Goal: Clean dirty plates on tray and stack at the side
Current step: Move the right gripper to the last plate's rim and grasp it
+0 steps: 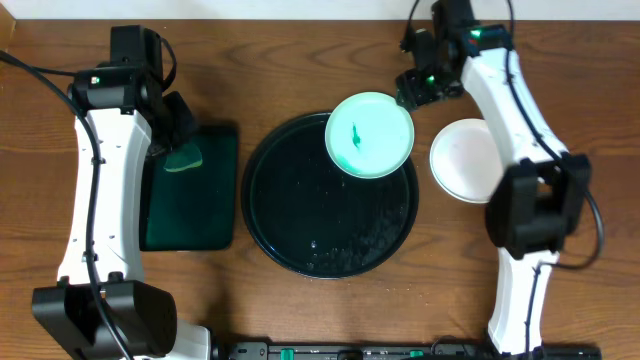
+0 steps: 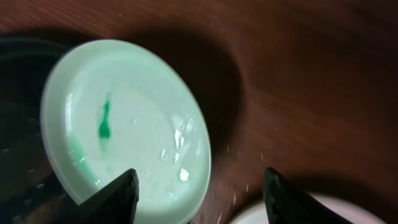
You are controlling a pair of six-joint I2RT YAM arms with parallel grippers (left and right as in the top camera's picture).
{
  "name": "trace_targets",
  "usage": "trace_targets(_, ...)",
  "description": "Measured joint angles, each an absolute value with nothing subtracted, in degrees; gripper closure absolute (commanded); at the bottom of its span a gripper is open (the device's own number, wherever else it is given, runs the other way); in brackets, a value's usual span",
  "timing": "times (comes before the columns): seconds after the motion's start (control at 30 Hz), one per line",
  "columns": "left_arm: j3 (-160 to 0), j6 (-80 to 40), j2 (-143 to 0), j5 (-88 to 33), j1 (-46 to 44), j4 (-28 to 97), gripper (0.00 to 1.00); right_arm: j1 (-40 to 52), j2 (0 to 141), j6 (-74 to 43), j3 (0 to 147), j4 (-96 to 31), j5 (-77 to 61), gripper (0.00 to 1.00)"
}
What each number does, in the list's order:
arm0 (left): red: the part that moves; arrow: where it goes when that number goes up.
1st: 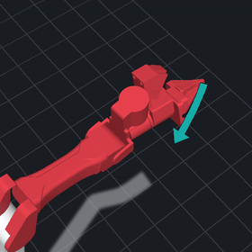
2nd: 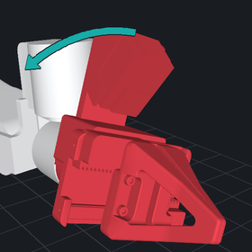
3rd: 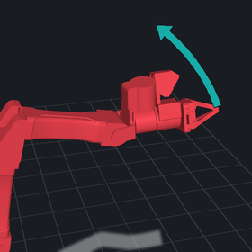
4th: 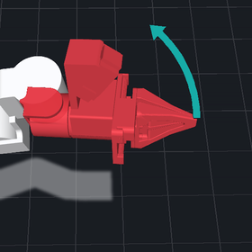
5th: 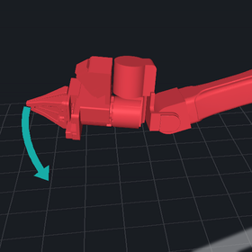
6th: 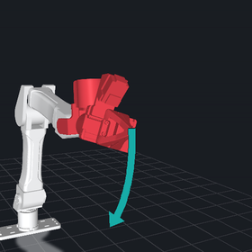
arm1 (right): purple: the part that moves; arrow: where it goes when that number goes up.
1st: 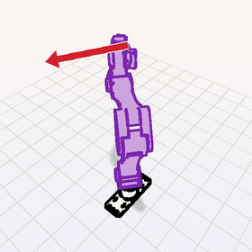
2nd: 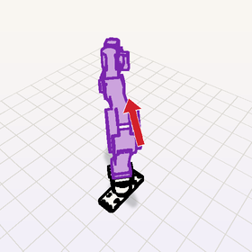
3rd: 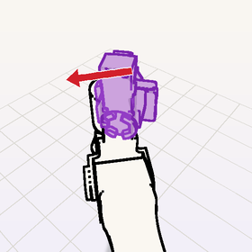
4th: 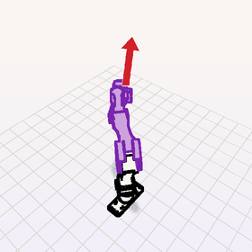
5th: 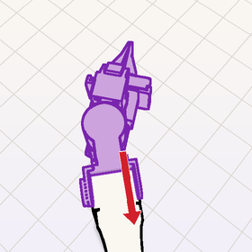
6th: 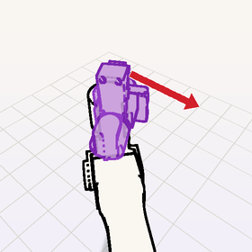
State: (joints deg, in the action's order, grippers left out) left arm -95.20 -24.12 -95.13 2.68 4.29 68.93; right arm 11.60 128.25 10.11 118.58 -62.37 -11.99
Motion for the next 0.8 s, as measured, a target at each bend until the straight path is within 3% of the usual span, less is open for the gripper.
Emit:
trace_targets(0.1,-95.20,-24.12,-95.13,2.44,4.29,68.95,0.93,11.92,134.13,14.09,122.74,-63.46,-13.08,0.43)
trace_targets(0.2,-95.20,-24.12,-95.13,2.26,4.29,68.95,0.93,11.92,136.88,15.92,123.55,-63.42,-14.57,0.58)
trace_targets(0.47,-95.20,-24.12,-95.13,2.04,4.29,68.95,0.93,11.88,139.83,15.07,123.66,-65.08,-15.70,0.81)
trace_targets(0.53,-95.20,-24.12,-95.13,2.04,4.29,68.95,0.92,11.90,139.83,13.91,123.70,-65.80,-15.70,0.94)
trace_targets(0.63,-95.20,-23.90,-95.13,2.04,4.29,68.95,0.93,12.03,139.83,12.10,123.74,-67.70,-15.79,0.99)
trace_targets(0.8,-95.20,-23.73,-95.13,2.02,4.29,68.97,0.93,14.09,139.83,9.82,124.38,-71.79,-15.68,0.99)
